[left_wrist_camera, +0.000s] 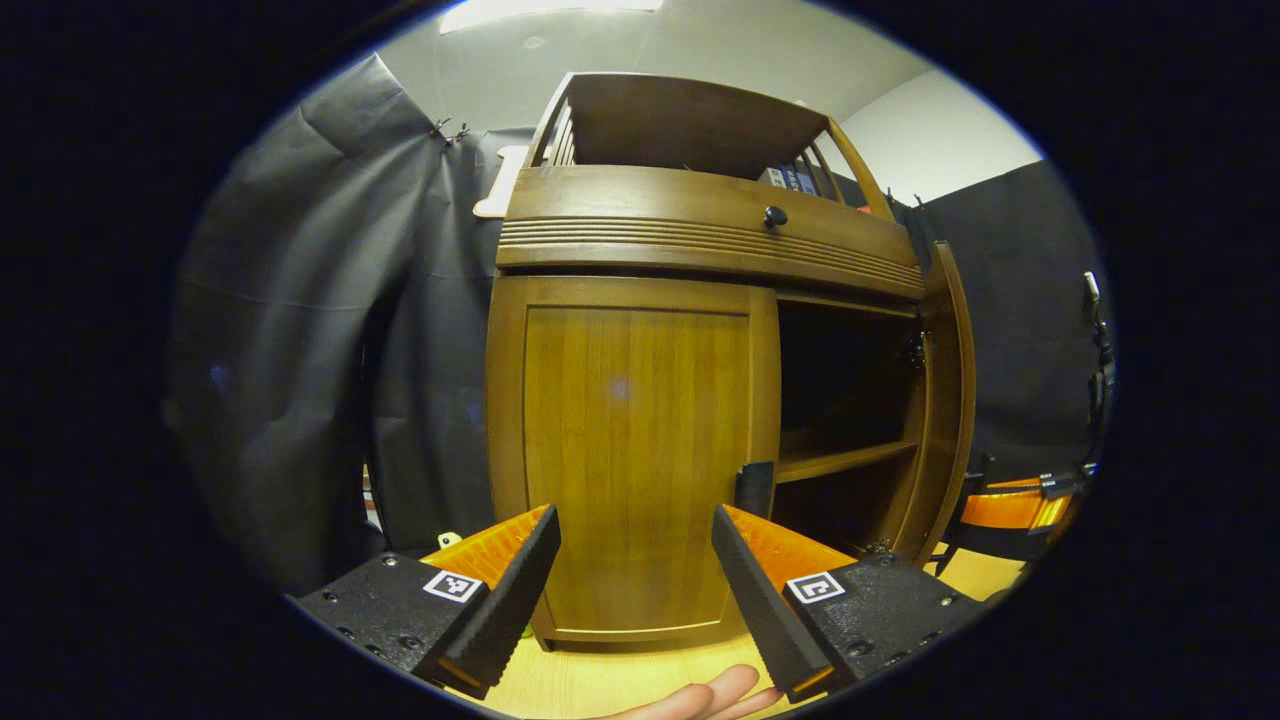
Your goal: Open the right door of the double-door shoe cabinet with the right hand, and open the left door with the left hand.
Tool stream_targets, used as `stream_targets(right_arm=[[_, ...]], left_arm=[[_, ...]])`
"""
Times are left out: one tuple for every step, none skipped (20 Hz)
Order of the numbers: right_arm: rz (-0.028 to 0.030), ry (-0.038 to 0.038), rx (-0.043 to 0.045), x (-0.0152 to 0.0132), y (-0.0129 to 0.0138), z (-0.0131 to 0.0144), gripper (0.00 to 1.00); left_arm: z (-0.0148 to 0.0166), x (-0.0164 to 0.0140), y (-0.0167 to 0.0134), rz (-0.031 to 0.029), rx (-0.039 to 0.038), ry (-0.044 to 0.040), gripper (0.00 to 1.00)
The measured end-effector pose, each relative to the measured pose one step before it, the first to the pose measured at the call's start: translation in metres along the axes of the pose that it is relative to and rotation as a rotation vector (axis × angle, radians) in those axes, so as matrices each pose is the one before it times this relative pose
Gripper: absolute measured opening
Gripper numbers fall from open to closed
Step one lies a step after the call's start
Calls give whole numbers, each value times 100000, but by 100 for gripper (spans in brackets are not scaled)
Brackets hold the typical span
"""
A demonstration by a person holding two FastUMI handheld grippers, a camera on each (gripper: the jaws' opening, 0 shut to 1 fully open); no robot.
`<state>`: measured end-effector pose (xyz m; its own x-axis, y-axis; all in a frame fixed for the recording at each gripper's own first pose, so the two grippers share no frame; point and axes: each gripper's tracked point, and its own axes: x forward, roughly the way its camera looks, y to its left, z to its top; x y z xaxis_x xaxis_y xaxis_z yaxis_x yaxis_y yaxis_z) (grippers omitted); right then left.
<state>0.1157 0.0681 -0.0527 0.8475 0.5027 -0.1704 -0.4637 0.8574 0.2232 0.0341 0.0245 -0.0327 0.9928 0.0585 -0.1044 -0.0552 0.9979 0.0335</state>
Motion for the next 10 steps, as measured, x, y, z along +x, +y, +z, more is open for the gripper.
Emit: stream_targets(right_arm=[[-557,-225,700,-634,-439,-26,24],[-569,61,362,-753,-482,11,24],[-513,-80,264,-290,-225,93,24],[-728,27,199,-319,-318,26,24],[-830,-225,91,-512,-460,-92,24],[-789,-139,-10,-432,-437,29,23],[-701,-54,129,-412,-438,34,23],[-719,-109,-7,-425,-420,115,23],[-821,-236,-541,-299,-448,-6,23],[-878,-390,-733,-279,-396,91,23]], left_arm=[[-1,-86,-283,-473,347,-172,91],[-61,-65,-301,-497,425,151,95],[-100,-40,-322,-504,250,51,95],[-63,-33,-314,-547,254,181,91],[-9,19,-293,-617,410,167,95],[-215,-101,-306,-506,565,178,95],[-151,-82,-255,-453,651,186,95],[-24,5,-195,-275,403,87,91],[-60,51,-164,-208,260,197,91],[-63,14,-127,-250,248,159,91]])
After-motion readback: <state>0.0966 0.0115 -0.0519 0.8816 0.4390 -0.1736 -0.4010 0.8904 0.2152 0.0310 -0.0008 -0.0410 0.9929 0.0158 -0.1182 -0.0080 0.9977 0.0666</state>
